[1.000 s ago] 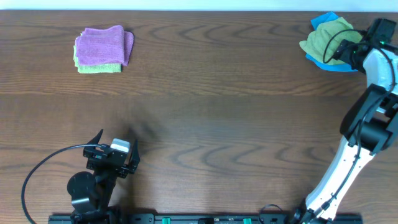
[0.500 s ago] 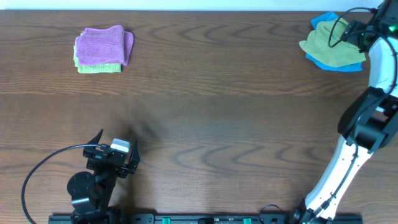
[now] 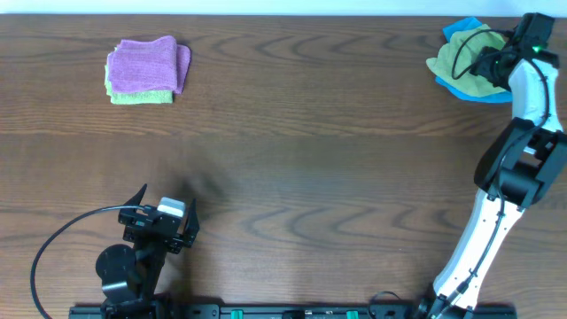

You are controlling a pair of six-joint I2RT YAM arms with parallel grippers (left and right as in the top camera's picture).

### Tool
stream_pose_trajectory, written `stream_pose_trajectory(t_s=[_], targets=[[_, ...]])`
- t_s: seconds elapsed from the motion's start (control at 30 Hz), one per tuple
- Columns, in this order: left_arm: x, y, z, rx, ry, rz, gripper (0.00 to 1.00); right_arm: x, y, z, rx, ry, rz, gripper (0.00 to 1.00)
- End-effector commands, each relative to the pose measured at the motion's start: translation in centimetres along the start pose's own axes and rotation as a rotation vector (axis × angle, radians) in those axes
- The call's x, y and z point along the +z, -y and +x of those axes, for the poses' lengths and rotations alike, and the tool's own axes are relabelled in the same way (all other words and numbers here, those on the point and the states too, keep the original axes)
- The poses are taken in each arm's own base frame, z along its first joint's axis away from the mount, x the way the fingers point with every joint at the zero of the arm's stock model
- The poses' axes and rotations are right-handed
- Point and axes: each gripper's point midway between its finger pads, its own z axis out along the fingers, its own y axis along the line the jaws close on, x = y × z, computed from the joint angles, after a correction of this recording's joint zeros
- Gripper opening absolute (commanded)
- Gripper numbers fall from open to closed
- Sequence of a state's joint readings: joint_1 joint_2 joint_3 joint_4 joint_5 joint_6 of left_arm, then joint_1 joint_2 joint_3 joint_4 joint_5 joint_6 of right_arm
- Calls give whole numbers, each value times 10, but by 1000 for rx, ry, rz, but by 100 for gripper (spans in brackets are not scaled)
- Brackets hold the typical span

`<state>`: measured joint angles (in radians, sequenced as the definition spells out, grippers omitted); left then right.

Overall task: Fold the cloth
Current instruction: 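Lower the right gripper onto the yellow-green cloth and pinch it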

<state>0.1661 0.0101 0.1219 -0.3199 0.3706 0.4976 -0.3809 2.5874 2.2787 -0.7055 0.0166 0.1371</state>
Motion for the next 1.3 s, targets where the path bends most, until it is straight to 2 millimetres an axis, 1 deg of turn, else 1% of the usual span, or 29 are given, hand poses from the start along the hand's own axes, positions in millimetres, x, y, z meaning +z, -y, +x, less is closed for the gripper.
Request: stream_pose_trajectory(t_s=[0.0,0.1,0.23,0.27,0.3,0.37,0.43,0.47,0.5,0.57,0.6,0.67,0.77,0.87,1.0,1.17,1.27], targets=[[3,7,8,-11,-13,27,95,-3,-16,-3,-9,10,-29,52],[3,7,8,-11,-13,27,95,-3,-21,-4,-1,15,-42,31],[3,7,8,-11,-13,27,95,-7,-28,-7,1,21,-48,8],[3,7,8,-10,-13,27,95,-11,-30,-10,-2,25,-50,3],[3,7,8,-11,-13,27,95,-13,-32,-13,-4,29,-52,2],[3,7,8,-11,-13,27,95,-26,-39,-25,-10,52,-60,1],[3,7,8,-11,-13,27,95,-36,-43,-34,-13,69,-66,2],[3,7,8,-11,-13,27,95,-41,-45,-37,-16,74,-69,12],[3,7,8,-11,-12,27,95,-44,-47,-38,-19,76,-71,29],[3,7,8,-11,-13,27,95,-50,-50,-36,-23,55,-70,48],[3,7,8,-11,-13,27,95,-51,-50,-30,-25,32,-67,50],[3,7,8,-11,-13,27,95,-51,-49,-18,-28,-16,-59,60],[3,7,8,-11,-12,27,95,-51,-50,-5,-31,-68,-61,57],[3,7,8,-11,-13,27,95,-49,-59,3,-29,-96,-116,62],[3,7,8,-10,-12,27,95,-44,-68,12,-20,-126,-167,61],[3,7,8,-10,-12,27,95,-32,-71,28,-24,-168,-162,59],[3,7,8,-11,-13,27,95,-23,-71,36,-25,-190,-159,54]])
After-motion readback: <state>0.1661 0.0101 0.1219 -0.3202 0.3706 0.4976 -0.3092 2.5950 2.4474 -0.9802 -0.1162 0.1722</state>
